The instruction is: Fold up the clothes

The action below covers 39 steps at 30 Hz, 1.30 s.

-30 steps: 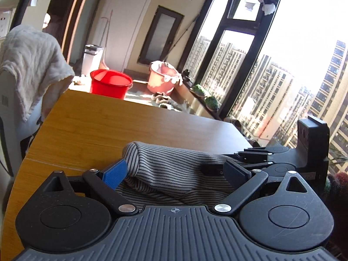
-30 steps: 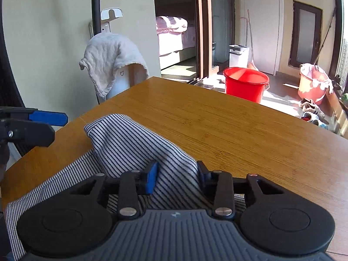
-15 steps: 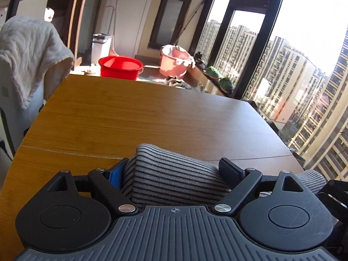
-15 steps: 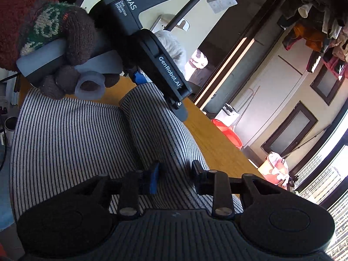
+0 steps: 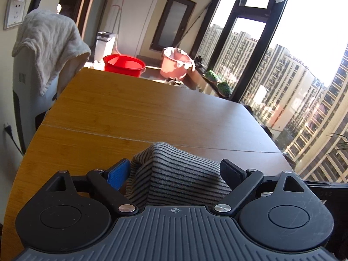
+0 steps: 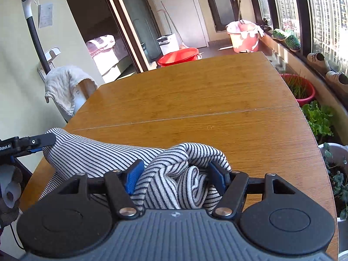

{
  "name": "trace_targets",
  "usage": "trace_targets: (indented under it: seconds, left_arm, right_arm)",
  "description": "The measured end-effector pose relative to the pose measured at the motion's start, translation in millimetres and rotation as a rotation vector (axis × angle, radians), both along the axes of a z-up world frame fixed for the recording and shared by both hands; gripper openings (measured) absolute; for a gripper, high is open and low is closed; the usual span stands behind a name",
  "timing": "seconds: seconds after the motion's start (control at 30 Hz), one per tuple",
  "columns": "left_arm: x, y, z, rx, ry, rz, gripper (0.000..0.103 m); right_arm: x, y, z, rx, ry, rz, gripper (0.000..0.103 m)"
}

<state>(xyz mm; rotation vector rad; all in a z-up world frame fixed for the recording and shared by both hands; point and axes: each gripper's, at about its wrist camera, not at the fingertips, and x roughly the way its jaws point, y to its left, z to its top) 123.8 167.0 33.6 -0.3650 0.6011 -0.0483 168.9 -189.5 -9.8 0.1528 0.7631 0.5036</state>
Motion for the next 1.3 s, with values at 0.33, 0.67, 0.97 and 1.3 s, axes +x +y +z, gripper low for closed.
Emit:
trace_targets:
  seconds: [0.33, 0.67, 0.97, 1.3]
  left_arm:
    - [4.1, 1.2, -27.7, -0.084, 0.097, 0.001, 0.088]
    - [22.9, -1.1, -17.6, -0.049, 0.018, -0.005, 0.070]
    - [43.6, -18.2, -22.6, 0.043, -0.003, -0.018, 0.064]
    - [38.7, -26.5, -26.7, 0.090, 0.016, -0.024, 0.068]
  right_arm:
    - [-21.2, -4.9, 13.2, 0.018, 0.011, -0.005, 0.067]
    - [34.6, 13.2, -4.3, 0.162, 0.029, -0.024, 0.042]
    - [100.0, 19.9, -3.6, 0.005, -0.165, -0.030, 0.049]
    - [51.3, 19.6, 25.4, -0.113, -0.383, -0.068, 0.048]
